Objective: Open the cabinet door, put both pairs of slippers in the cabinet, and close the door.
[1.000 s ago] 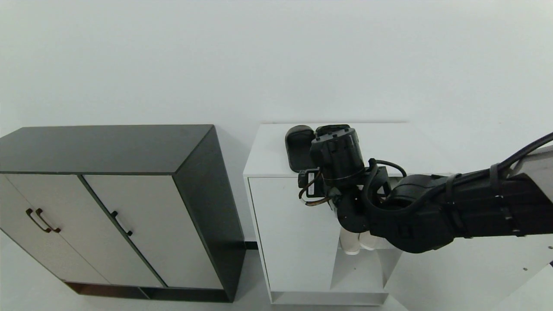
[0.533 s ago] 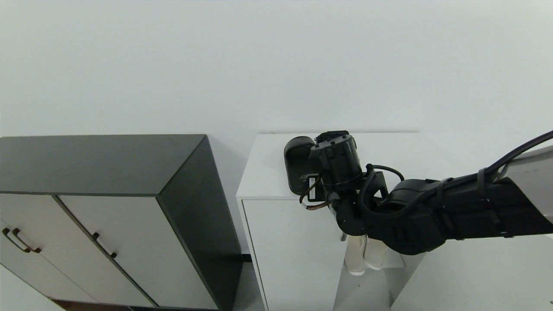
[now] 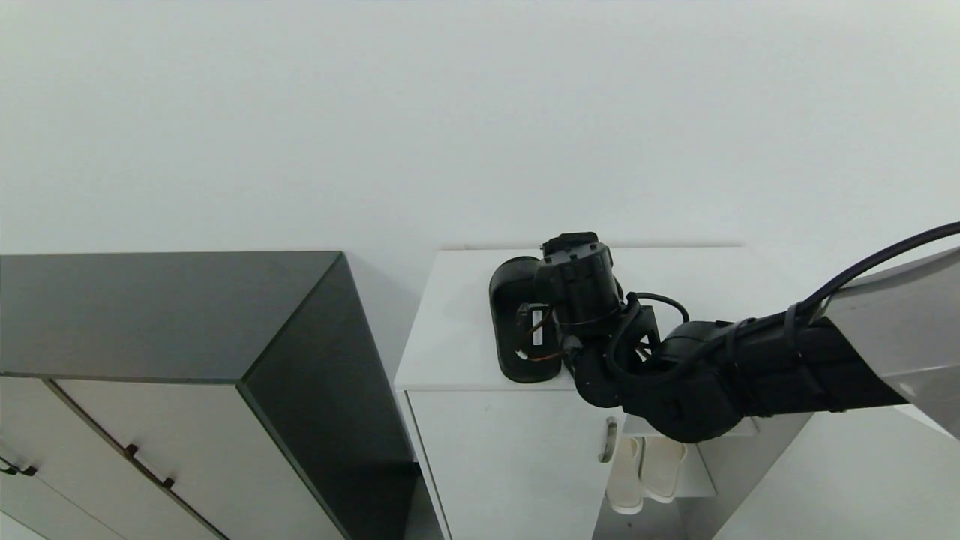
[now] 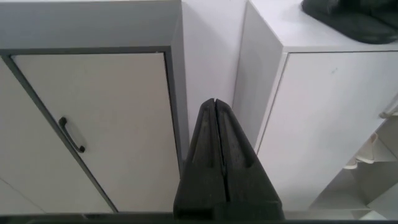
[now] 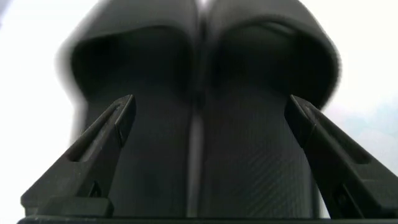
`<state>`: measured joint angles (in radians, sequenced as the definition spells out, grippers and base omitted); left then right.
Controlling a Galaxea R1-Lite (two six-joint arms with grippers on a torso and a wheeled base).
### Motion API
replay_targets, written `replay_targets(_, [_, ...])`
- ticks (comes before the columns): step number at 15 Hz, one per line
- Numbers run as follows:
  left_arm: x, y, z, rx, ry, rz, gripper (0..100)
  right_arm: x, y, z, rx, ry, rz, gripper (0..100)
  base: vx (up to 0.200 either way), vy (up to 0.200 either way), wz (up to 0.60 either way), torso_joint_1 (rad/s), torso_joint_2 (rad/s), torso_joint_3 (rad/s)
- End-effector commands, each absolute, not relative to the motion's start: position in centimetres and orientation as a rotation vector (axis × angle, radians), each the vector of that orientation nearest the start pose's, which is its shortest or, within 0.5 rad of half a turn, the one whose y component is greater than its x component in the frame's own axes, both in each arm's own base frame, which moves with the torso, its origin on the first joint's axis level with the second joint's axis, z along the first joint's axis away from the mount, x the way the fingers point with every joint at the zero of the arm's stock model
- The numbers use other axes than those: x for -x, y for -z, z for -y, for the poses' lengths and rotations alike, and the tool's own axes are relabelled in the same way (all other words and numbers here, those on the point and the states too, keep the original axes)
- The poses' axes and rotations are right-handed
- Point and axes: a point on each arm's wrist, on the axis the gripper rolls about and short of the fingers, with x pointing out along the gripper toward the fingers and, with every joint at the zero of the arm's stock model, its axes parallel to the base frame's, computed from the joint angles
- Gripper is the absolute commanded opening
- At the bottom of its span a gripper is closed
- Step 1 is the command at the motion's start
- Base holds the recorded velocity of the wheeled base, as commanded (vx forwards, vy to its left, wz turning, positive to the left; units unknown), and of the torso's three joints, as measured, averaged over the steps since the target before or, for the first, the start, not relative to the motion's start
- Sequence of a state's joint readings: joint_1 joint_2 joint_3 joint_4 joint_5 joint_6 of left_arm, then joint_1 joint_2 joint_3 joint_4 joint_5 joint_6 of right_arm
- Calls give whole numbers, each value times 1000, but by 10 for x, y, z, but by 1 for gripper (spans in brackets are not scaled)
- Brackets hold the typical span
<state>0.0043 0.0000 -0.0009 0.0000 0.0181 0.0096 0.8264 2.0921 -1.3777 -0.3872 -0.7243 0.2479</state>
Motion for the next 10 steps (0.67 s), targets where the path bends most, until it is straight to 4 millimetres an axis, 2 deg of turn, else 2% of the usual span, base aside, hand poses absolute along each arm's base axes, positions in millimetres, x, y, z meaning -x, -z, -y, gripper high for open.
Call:
replay_targets(1, [23,-75,0,-9,-23,0,0,-306,-161,-301,7,-78,-246,100,0,0,0,0,0,0])
replay_targets(10, [23,-75,0,-9,-23,0,0,-343,-151,-305,13,-60,-195,100,0,0,0,0,0,0])
